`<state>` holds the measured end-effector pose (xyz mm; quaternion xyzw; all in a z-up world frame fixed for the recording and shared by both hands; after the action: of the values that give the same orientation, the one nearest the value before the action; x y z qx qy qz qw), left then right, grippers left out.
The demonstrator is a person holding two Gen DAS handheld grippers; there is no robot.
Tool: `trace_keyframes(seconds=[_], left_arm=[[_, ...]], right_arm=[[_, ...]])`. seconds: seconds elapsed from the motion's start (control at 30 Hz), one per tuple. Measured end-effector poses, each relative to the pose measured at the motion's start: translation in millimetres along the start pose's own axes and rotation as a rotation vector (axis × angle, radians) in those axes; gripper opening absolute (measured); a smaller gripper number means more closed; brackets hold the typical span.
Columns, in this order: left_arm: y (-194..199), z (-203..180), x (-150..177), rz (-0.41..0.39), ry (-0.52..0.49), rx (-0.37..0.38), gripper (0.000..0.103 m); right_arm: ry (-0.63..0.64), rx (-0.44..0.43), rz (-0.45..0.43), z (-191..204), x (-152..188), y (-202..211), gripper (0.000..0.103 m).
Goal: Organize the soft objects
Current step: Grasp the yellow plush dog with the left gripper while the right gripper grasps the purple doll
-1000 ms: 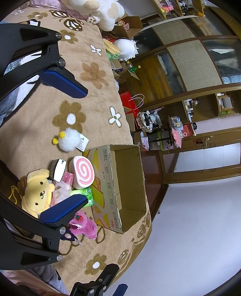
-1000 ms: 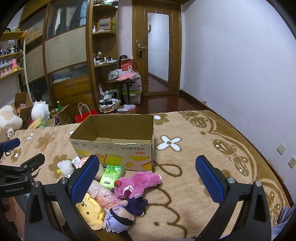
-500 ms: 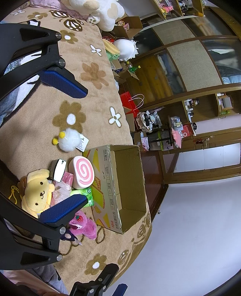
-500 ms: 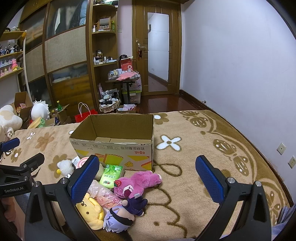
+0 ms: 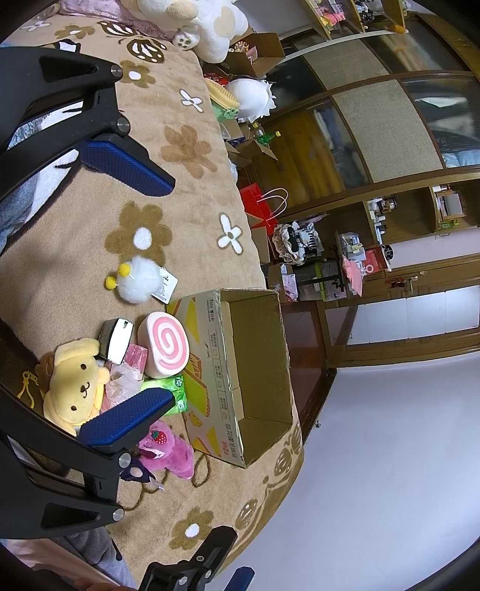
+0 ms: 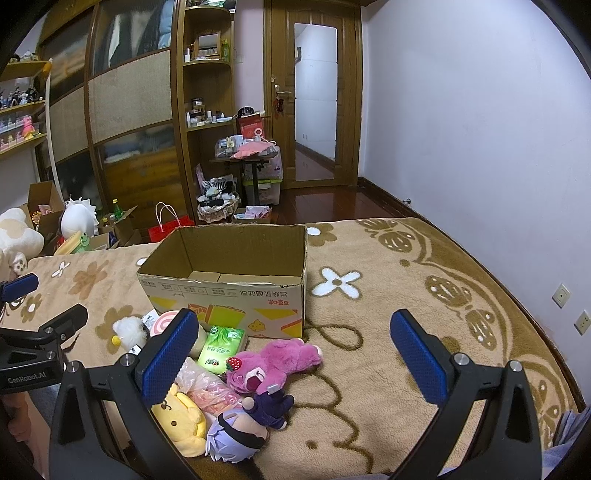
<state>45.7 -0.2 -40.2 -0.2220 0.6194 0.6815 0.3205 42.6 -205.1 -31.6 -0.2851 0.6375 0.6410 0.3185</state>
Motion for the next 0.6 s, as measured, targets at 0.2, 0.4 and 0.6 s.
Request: trace_keyframes(seconds=[0.2, 0.4, 0.6], left_arm=[[-3.6, 0.3, 2.9, 0.019, -0.007, 0.001, 0.102], [-10.8, -1.3, 9.2, 0.067, -0.034, 0.001, 0.103], [-27.7, -9.0, 13.5, 0.154, -0.058, 0.008, 0.102]], right_arm=[[0.001, 0.001, 0.011, -0.3, 4.2, -2.9, 0.103], [-0.03, -0.032, 0.086, -7.2, 16.3, -24.6, 0.103], [-0.121, -0.117, 0.196, -13.1, 25.0, -41.8, 0.103]])
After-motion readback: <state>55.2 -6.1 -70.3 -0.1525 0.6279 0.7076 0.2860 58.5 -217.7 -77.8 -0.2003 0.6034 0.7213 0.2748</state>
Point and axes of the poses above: each gripper's, at about its wrist camera, not at the fingertips, and y roughly against the way its jaws point, z to its left, x to its underside, the point moved 6 cm from there along -y, roughly the way its jaws point, and after that the axes turned 7 degrees about z, right-handed, at the moved point
